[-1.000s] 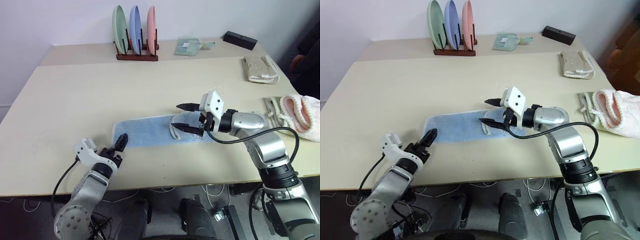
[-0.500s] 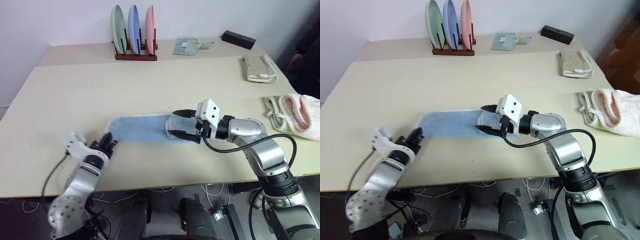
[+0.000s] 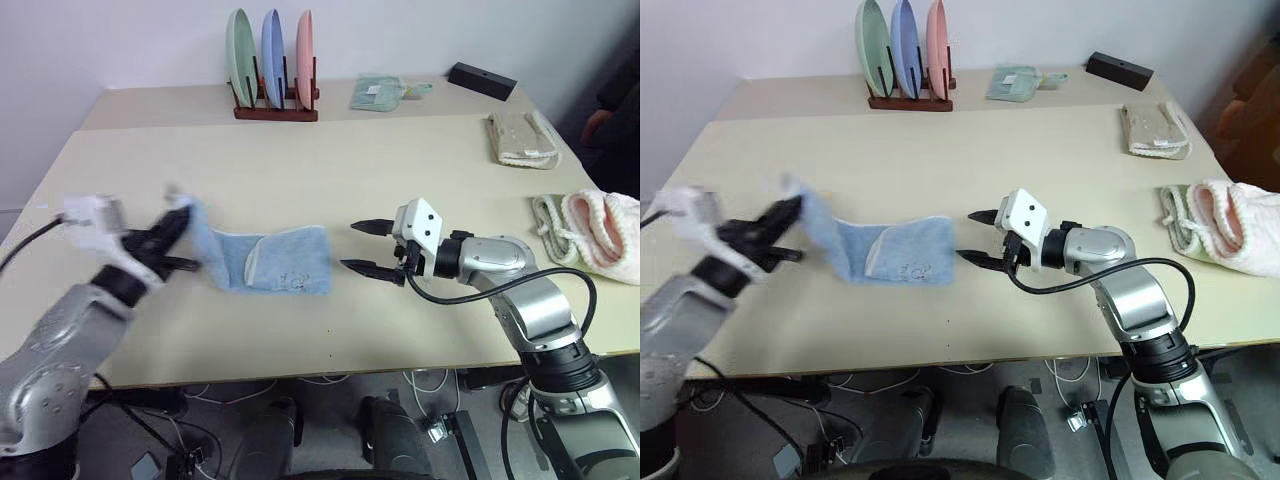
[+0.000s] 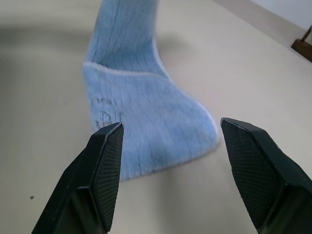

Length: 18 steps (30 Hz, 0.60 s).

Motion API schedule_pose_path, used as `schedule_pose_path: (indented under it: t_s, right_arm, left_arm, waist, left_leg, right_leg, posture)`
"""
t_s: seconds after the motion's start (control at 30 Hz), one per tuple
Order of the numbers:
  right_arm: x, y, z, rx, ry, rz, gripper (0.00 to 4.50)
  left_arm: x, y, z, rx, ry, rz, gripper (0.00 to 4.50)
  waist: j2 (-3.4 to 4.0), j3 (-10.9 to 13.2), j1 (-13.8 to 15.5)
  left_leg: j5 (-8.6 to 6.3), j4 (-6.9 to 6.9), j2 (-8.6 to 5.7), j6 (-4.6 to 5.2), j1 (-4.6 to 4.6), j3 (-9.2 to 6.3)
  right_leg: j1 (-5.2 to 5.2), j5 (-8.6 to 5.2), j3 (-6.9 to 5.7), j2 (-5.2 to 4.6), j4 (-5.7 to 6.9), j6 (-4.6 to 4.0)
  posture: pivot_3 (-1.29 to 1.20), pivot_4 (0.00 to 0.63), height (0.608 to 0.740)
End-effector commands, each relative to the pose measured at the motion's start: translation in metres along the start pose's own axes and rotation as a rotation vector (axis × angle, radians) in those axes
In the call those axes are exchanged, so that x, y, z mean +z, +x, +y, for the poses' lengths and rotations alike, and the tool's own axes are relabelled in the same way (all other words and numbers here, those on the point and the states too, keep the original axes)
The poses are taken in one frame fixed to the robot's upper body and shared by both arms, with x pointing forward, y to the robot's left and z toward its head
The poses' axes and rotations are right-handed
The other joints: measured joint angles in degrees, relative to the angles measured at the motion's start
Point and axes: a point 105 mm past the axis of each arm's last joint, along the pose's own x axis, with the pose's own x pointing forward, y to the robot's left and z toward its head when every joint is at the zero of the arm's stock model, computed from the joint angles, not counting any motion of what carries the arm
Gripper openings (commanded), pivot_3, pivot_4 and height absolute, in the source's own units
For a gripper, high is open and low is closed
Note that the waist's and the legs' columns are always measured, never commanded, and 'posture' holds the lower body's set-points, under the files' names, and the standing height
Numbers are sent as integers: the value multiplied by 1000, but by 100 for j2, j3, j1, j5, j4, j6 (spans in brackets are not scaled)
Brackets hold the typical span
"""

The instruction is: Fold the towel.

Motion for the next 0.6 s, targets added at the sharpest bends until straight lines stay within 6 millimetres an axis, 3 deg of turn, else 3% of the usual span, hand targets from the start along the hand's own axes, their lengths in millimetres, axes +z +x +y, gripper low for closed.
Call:
schedule_pose_path:
  t_s: [0.03,0.23,0.37,0.47,0.6]
  right_arm:
    - [4,-2,-3,-21,-31,-14,3248]
    - [4,-4,-4,-44,-30,-17,3248]
    - [2,-6,-4,-56,-29,-11,3248]
    - [1,-7,-4,-61,-29,-8,3248]
    - [-1,-8,-6,-72,-31,-1,3248]
  left_arm:
    - [-26,18,-50,-244,83,115,18]
    - [-67,31,-57,-295,139,247,18]
    - [-71,32,-58,-307,124,258,18]
    - [-70,29,-55,-295,121,257,913]
    - [-56,11,-48,-288,59,228,2866]
  waist:
    - [2,0,5]
    - [2,1,-12]
    - [1,2,16]
    - [1,2,20]
    - [3,3,-5]
  left_leg:
    - [0,-2,0,0,0,5]
    - [0,-5,2,0,0,8]
    - [0,-5,2,0,-2,3]
    - [0,-5,2,0,-2,-3]
    - [-1,-6,4,2,-1,-7]
  right_leg:
    - [0,4,-1,2,1,8]
    - [-7,6,2,5,2,11]
    - [-6,6,3,2,-1,11]
    - [-6,6,3,1,-2,12]
    - [-9,6,4,2,0,13]
  posture:
    - [0,150,740]
    - [0,150,740]
    - [0,150,740]
    - [0,150,740]
    - [0,150,740]
